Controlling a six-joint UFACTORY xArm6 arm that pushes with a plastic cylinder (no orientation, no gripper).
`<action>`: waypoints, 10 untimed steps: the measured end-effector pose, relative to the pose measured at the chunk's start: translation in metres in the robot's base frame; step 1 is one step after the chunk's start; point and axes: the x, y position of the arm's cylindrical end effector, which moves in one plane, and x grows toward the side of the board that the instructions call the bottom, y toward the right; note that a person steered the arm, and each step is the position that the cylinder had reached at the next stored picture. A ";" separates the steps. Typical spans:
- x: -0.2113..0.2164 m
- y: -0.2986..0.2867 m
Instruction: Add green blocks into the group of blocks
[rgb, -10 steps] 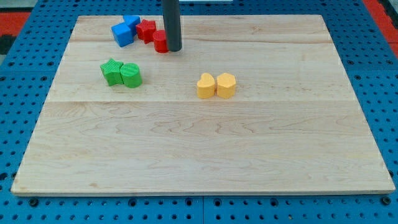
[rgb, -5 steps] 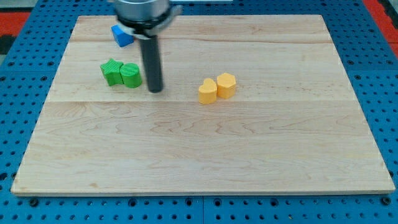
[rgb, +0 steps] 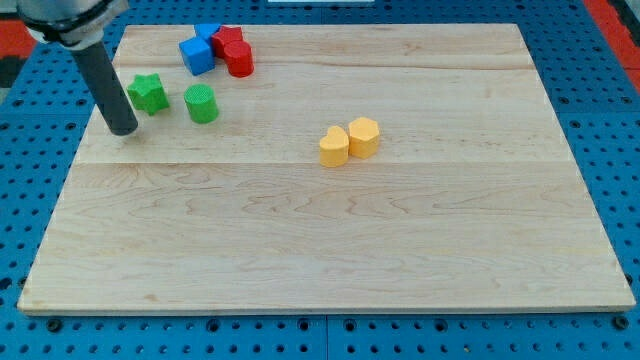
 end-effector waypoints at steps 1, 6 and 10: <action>-0.039 0.022; 0.006 0.071; 0.009 0.065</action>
